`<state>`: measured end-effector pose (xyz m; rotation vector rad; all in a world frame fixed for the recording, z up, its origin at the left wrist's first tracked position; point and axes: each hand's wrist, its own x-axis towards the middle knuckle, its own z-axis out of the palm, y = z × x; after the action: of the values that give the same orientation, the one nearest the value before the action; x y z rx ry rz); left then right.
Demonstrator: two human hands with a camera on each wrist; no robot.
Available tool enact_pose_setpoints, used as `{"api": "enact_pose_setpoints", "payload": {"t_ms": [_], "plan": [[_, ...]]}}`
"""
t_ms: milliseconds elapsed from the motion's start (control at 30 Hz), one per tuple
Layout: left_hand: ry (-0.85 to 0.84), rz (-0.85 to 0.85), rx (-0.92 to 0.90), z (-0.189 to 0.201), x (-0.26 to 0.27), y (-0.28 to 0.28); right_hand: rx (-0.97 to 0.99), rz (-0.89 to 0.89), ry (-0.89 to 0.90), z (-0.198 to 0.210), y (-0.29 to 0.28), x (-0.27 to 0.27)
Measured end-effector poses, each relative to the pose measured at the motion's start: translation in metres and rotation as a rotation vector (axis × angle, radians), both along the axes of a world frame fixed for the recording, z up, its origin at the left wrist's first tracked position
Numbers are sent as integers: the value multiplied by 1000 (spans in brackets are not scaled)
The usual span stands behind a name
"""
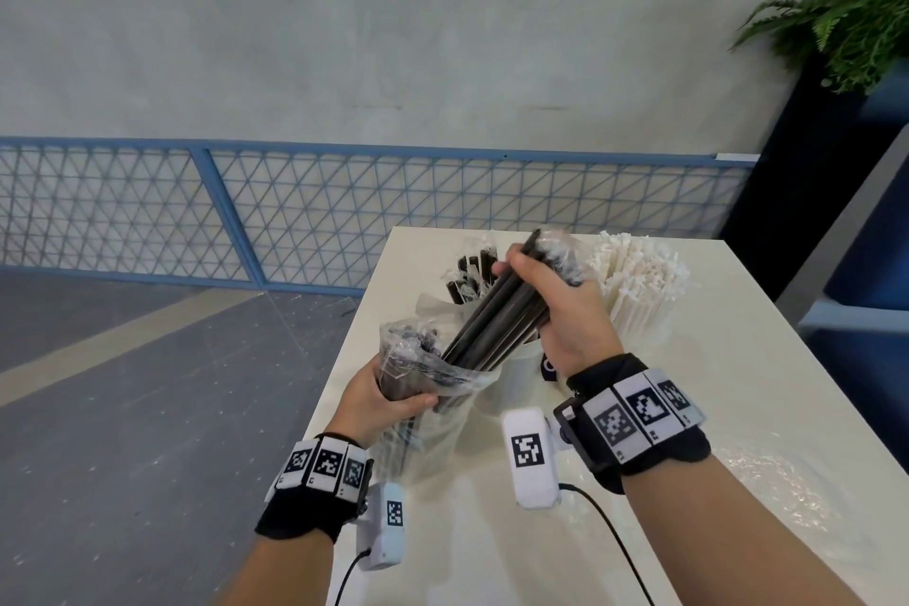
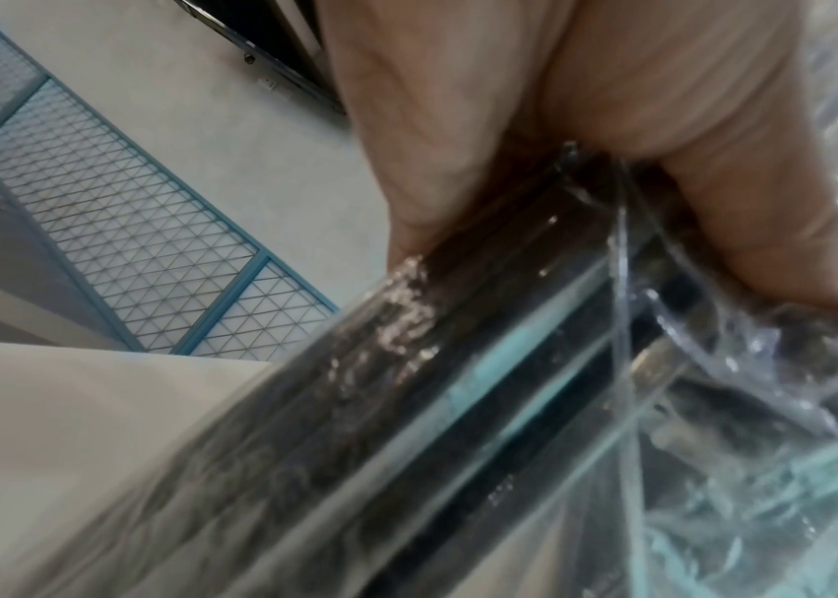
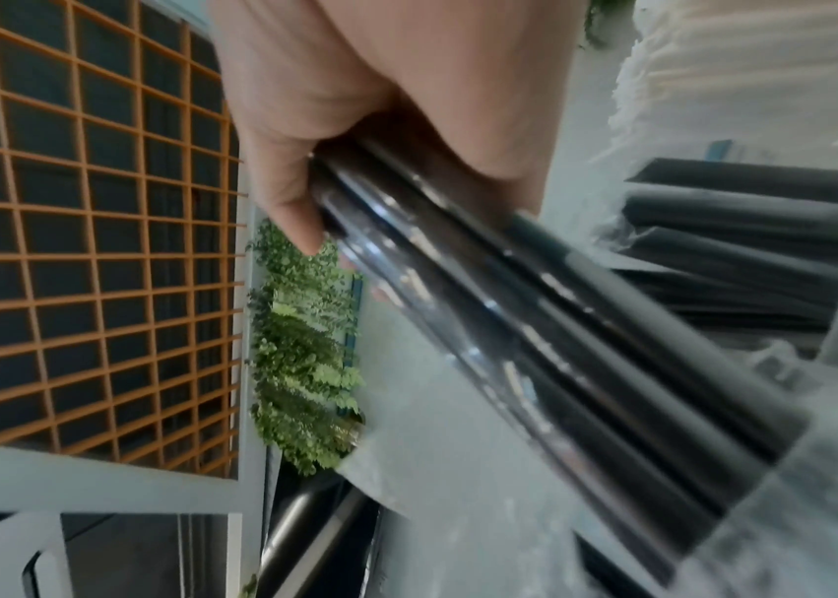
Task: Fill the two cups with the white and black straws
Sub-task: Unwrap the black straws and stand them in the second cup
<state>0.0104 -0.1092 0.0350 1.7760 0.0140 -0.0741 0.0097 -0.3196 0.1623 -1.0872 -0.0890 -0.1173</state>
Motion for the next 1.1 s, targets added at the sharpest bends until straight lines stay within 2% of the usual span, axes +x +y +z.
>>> {"api": "enact_pose_setpoints", "payload": {"t_ms": [67,167,367,567,800,967,1033,1100], "plan": [[13,13,-9,1,1,1,114,-93,-4,7,-3,5],[27,15,-33,3,1,0,186,-179,-1,15,-8,8],[20,129,-65,-1,5,8,366,-261,71,23,-28,20],[1,206,-117,-4,11,14,405,-284,79,17,-39,26],[-16,339,-162,-8,17,23,422,-442,-12,27,-63,26],[-14,346,-175,-10,19,23,275,-537,-154,38,-58,23],[-16,312,-191,-9,16,20,100,-620,-208,38,-52,22],[-16,287,-204,-6,14,16,-96,-584,-270,36,-44,20]]}}
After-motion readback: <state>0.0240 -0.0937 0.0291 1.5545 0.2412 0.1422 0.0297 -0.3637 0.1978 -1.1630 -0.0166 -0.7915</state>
